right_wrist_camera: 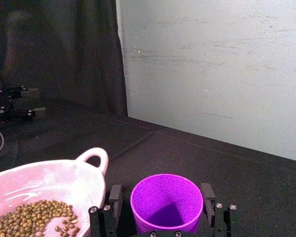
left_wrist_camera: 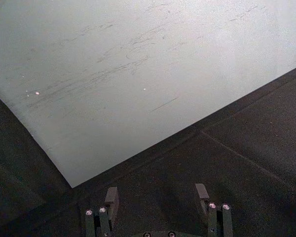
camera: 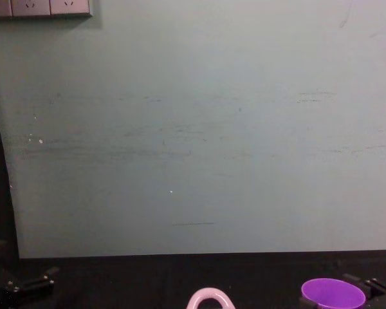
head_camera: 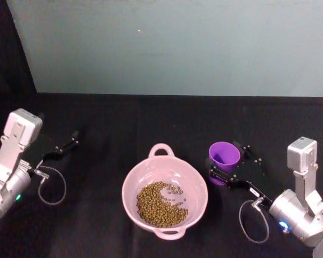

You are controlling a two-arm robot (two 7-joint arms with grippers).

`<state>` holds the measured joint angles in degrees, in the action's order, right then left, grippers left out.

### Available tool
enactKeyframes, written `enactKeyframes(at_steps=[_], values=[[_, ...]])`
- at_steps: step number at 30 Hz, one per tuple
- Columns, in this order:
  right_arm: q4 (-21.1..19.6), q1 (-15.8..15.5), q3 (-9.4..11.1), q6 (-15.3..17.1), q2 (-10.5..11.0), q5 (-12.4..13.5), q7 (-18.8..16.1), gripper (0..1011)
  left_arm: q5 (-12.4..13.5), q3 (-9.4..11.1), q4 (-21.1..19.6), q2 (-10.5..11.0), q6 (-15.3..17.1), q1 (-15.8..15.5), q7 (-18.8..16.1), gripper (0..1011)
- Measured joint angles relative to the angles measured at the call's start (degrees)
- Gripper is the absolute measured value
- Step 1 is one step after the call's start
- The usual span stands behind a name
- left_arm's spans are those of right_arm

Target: Pick up the cup and pour the mung beans from the cup into the bowl.

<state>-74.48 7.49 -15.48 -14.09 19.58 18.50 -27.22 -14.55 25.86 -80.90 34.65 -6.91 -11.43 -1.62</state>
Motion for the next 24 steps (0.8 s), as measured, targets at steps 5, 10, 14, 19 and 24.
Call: enactKeyframes(at_steps=[5, 10, 14, 19, 24], values=[[-0.78, -0.29, 0.00, -0.11, 0.13, -0.22, 0.17, 1003, 0.00, 0.00, 0.00, 0.00, 0.00, 0.00, 0.00, 1012], [-3.89, -1.55, 0.33, 0.00, 0.66, -0.70, 1.21, 1002, 0.00, 0.00, 0.00, 0.00, 0.00, 0.00, 0.00, 1011], [-6.70, -2.59, 0.87, 0.89, 1.07, -0.71, 2.06, 1003, 0.00, 0.00, 0.00, 0.00, 0.00, 0.00, 0.00, 1012], [-10.91, -4.07, 1.72, 2.07, 2.00, -0.93, 3.20, 1003, 0.00, 0.00, 0.00, 0.00, 0.00, 0.00, 0.00, 1012], [-14.47, -5.66, 2.89, 2.20, 3.19, -1.43, 4.00, 1003, 0.00, 0.00, 0.00, 0.00, 0.00, 0.00, 0.00, 1012]])
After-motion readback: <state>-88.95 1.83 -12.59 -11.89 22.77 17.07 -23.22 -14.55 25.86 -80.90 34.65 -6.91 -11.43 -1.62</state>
